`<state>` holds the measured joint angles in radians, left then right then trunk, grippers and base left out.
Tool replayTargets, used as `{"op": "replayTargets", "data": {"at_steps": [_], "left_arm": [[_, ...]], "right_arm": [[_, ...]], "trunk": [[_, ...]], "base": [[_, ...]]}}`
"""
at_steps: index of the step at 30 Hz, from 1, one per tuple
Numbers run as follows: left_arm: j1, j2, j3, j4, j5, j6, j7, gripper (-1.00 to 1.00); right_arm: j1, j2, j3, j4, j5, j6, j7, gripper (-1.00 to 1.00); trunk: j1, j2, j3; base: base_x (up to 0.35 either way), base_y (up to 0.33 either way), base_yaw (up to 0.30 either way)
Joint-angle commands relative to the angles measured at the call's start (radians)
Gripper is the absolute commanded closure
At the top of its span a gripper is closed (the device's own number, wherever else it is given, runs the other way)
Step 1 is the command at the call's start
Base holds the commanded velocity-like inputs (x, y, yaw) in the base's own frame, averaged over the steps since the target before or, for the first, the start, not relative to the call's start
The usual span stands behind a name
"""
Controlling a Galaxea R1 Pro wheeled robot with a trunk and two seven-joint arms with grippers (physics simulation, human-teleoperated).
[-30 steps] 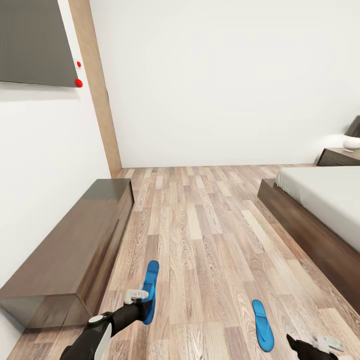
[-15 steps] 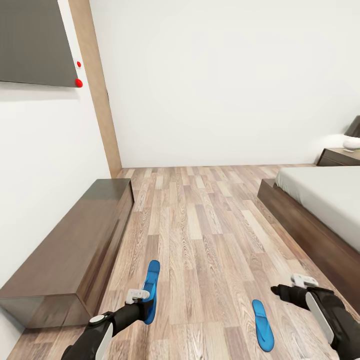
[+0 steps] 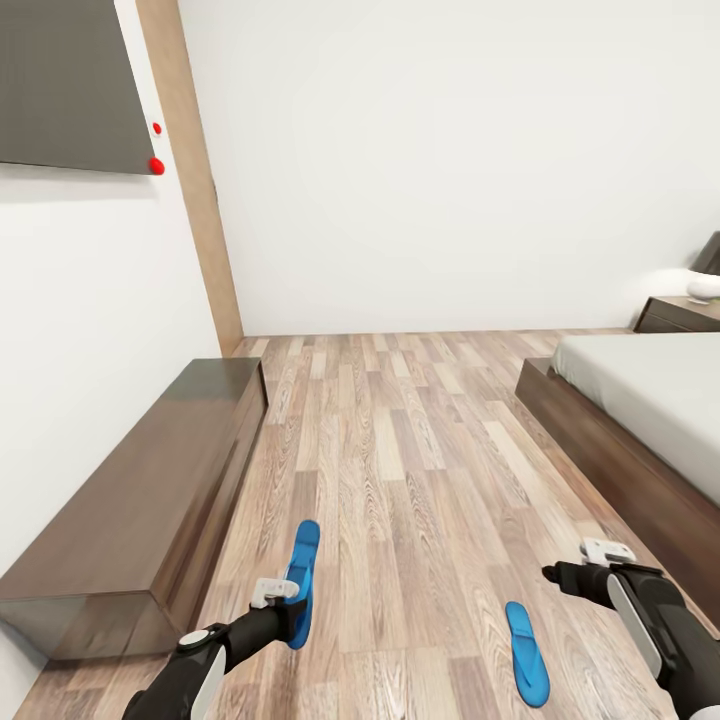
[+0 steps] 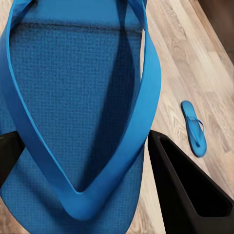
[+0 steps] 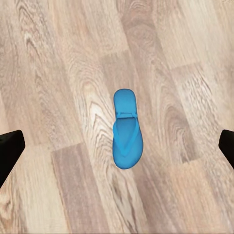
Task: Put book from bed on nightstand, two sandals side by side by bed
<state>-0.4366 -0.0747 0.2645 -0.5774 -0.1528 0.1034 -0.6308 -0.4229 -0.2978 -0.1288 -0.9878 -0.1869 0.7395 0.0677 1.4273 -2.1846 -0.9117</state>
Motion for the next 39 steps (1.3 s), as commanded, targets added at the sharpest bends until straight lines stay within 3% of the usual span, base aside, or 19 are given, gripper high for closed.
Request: {"op": "replayTargets", "data": {"at_steps": [1,25,39], "left_arm": [[-0.001,-0.002,0.009,-0.002,-0.01,0.008,-0.009,1.0],[-0.001,-0.002,0.01,-0.002,-0.01,0.01,-0.007,1.0],[-0.001,-0.001,0.01,-0.002,-0.01,0.01,-0.007,1.0]], "right_arm": [[0.0,0.001,-0.002,-0.001,0.001,0.004,0.005,-1.0],[0.0,0.002,0.001,0.0,0.001,0.002,0.005,-1.0],[0.0,0.002,0.001,0.0,0.001,0.003,0.005,-1.0]], "trunk": [[0.0,0.0,-0.001],[0.0,0.0,-0.001],[0.054,-0.098,-0.045]], "base": [[0.233,0.0,0.0],[0.135,-0.012,0.0],[0.001,0.0,0.0]]}}
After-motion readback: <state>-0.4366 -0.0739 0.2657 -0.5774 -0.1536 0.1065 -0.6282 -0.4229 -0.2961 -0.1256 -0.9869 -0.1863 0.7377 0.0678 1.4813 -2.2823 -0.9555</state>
